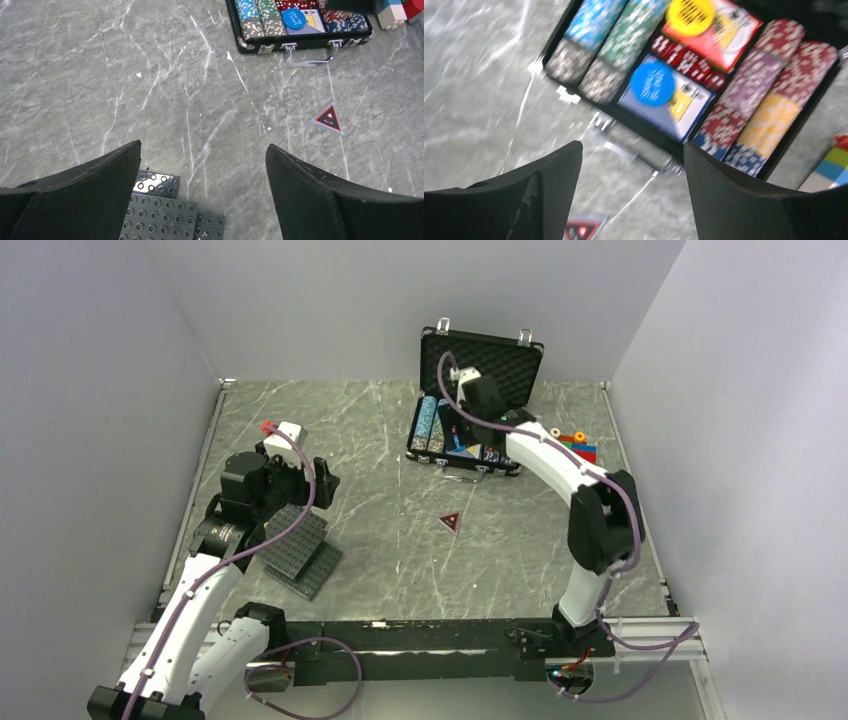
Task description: Pack up texas hold em set
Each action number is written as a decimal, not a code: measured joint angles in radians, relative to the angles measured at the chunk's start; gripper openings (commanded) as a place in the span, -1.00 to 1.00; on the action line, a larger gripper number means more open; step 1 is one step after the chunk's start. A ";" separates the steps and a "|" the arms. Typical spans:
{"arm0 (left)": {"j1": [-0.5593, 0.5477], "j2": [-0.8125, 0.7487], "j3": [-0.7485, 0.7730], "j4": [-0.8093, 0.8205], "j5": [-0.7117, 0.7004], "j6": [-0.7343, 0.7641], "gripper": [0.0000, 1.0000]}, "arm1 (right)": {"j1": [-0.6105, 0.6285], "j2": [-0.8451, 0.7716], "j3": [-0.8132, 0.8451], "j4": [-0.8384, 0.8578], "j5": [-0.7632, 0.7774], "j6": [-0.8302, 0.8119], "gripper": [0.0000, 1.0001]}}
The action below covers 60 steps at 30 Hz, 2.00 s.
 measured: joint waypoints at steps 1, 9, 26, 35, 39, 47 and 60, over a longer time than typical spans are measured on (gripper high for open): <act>0.000 0.000 0.000 0.000 0.002 0.000 0.97 | 0.017 -0.047 -0.056 0.019 -0.009 -0.001 0.57; 0.000 -0.011 0.000 0.002 0.015 0.000 0.97 | 0.170 -0.246 -0.376 0.066 -0.100 -0.088 0.61; 0.000 -0.020 0.000 0.008 0.015 0.001 0.97 | 0.221 -0.234 -0.566 0.153 -0.174 -0.184 0.62; 0.000 -0.020 0.000 0.008 0.015 0.001 0.97 | 0.221 -0.194 -0.566 0.157 -0.174 -0.209 0.68; 0.000 -0.020 0.000 0.009 0.015 0.001 0.97 | 0.220 -0.187 -0.566 0.156 -0.174 -0.216 0.68; 0.000 -0.020 0.000 0.008 0.015 0.001 0.97 | 0.204 -0.169 -0.566 0.151 -0.178 -0.217 0.67; 0.000 -0.020 0.000 0.009 0.015 0.001 0.97 | 0.199 -0.141 -0.566 0.148 -0.179 -0.216 0.59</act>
